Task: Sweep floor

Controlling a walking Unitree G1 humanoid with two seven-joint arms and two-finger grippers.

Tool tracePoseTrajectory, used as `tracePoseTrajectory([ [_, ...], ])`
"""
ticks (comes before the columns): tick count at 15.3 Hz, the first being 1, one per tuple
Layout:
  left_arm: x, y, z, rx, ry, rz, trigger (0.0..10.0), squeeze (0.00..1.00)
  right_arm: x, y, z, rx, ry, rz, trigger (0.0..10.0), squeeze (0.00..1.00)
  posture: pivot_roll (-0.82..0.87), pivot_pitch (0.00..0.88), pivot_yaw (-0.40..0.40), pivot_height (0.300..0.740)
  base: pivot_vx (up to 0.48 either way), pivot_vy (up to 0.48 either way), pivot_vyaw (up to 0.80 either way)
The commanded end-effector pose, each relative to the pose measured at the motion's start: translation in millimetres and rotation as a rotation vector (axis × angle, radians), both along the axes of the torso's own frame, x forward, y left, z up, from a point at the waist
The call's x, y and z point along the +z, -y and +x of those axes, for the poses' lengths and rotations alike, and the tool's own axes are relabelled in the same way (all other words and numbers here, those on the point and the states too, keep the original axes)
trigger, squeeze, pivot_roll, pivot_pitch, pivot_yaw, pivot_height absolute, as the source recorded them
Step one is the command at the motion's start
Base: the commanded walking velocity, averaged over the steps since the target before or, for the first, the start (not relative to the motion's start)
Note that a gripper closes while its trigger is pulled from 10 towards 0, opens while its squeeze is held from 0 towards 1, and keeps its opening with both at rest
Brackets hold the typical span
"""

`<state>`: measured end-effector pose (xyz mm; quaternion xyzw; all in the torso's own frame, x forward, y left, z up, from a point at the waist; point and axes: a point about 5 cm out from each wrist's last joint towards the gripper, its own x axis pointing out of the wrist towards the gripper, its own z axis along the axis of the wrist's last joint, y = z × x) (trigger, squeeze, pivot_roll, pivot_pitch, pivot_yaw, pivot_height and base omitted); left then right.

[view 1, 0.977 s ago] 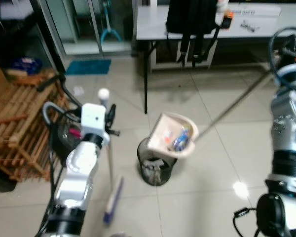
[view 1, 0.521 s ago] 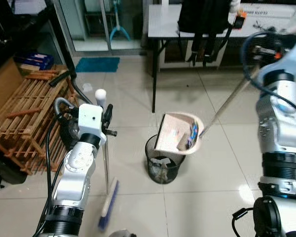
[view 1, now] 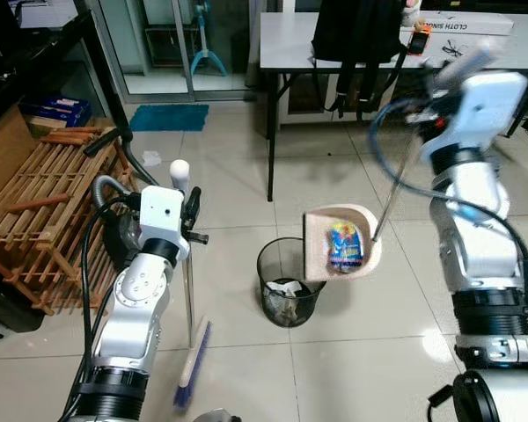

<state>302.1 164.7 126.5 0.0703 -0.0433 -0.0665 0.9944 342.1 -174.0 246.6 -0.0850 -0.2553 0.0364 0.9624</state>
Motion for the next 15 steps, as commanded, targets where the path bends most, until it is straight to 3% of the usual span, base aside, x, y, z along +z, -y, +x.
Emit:
tracePoseTrajectory([
  [1,9,2.6,-0.4,-0.02,0.039,0.024,10.0,0.0,19,-10.9,-9.0,0.055,0.125,-0.048,10.0,0.0,-0.03,0.0,0.021,0.74,0.0,0.0,0.0],
  [3,8,2.4,-0.6,-0.02,0.041,0.03,10.0,0.0,13,-21.8,-11.9,0.09,0.127,-0.073,10.0,0.0,-0.03,0.0,0.02,0.74,0.0,0.0,0.0],
  [5,9,1.7,-0.4,-0.019,0.044,0.04,10.0,0.0,6,-38.5,-16.5,0.156,0.138,-0.159,10.0,0.0,-0.03,0.0,0.021,0.74,0.0,0.0,0.0],
  [9,8,0.9,0.4,-0.019,0.038,0.046,10.0,0.0,2,-44.0,-17.4,0.177,0.142,-0.279,10.0,0.0,-0.03,0.0,0.024,0.74,0.0,0.0,0.0],
  [13,8,1.4,1.9,-0.021,0.037,0.053,10.0,0.0,5,-35.2,-16.4,0.124,0.163,-0.303,10.0,0.0,-0.03,0.0,0.026,0.74,0.0,0.0,0.0],
  [15,8,1.2,2.4,-0.022,0.034,0.052,10.0,0.0,13,-7.6,-11.3,-0.083,0.176,-0.313,10.0,0.0,-0.03,0.0,0.026,0.74,0.0,0.0,0.0],
])
